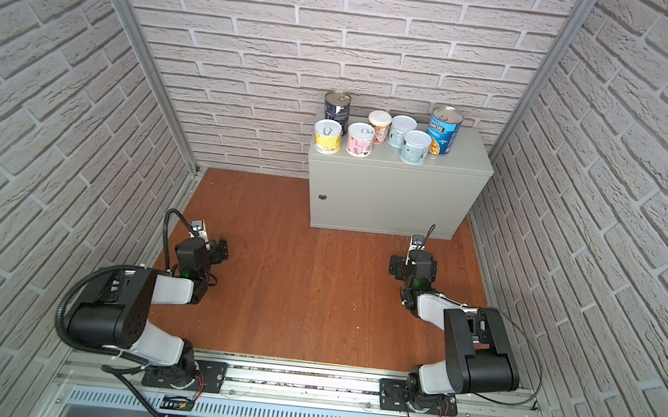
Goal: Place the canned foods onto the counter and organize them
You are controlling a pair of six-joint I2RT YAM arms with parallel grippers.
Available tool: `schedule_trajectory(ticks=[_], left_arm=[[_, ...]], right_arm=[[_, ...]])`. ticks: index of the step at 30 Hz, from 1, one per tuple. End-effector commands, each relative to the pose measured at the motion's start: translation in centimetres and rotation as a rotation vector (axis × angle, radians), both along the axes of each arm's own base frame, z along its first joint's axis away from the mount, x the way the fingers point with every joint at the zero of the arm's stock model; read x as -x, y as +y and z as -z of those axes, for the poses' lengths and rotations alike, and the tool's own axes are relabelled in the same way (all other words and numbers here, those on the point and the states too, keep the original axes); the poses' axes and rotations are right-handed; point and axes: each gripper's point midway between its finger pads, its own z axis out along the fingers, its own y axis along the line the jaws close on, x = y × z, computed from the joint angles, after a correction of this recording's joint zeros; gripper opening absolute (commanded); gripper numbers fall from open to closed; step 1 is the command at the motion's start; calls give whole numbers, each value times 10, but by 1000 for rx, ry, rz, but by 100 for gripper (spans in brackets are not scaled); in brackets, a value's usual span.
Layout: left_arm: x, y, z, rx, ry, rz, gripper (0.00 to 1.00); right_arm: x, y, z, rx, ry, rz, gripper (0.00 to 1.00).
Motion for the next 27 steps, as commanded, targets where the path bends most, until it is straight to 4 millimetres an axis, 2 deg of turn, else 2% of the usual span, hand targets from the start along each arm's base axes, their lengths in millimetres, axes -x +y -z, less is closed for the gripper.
schedule_trajectory(ticks=[1,6,8,27], left_arm=[[-15,-4,-12,-5,-63,48,98],[-15,-3,-11,-4,-71,45,98],[-15,-4,-10,-2,-66,45,98],[-15,-4,-11,-2,-69,46,98]], right_arm=[[-12,9,-29,-17,-133,-50,99],[-8,31,-22,-25,-203,-186,99],[-7,30,-22,-24,-244,-181,99],[-6,29,-22,-30,-200,-176,99]])
